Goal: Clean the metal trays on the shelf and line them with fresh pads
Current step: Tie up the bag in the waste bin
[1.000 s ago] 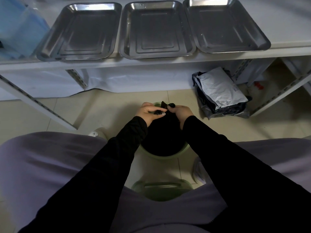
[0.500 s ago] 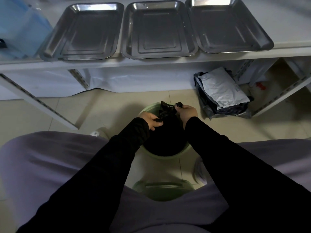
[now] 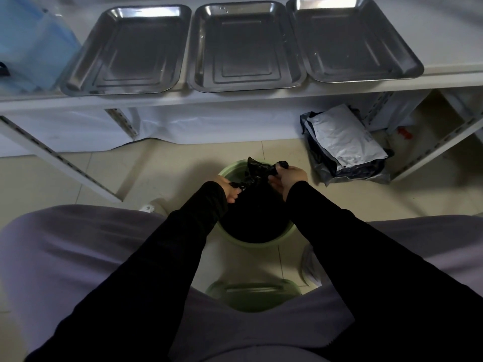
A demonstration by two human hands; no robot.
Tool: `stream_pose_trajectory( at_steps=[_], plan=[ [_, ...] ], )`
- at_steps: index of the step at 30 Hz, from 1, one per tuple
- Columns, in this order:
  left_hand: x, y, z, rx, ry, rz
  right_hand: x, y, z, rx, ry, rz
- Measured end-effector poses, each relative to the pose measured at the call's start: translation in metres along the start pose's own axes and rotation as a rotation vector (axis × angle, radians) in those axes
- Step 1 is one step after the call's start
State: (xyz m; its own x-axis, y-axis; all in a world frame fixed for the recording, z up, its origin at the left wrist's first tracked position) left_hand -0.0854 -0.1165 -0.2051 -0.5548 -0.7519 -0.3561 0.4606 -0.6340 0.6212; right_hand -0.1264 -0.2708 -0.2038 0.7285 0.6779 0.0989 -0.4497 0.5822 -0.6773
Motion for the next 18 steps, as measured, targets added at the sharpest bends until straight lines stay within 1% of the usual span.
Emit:
stream_pose_trajectory(
  at_steps=[6,13,18],
  plan=[
    [-0.0024,0.0,-0.0033,0.008,-0.001,-0.034,0.0004,0.0012,-0.0022,0.001,-0.001,-0.014],
    [-0.0037,-0.0022,-0.0069,-0.037,-0.009,-0.033,-0.0007,-0.0009,-0.002,0.005,0.02,-0.012],
    [-0.0032,-0.0058,-0.007,-0.077,-0.016,0.057,-0.0018,-0.0007,-0.0018,0.011,0.052,-0.019]
  ],
)
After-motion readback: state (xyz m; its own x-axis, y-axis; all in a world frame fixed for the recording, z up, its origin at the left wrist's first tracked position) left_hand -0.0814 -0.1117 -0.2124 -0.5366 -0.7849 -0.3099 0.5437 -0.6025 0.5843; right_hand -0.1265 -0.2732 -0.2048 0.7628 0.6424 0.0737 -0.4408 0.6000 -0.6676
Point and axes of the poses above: each hand's wrist, its own z-axis away from the middle knuckle, its own x-axis out of the palm, y = z × x, the point moved 3 cm from there along -z, towards the middle knuckle, and after that the axes turned 4 degrees about -z, right-handed, at the moved point
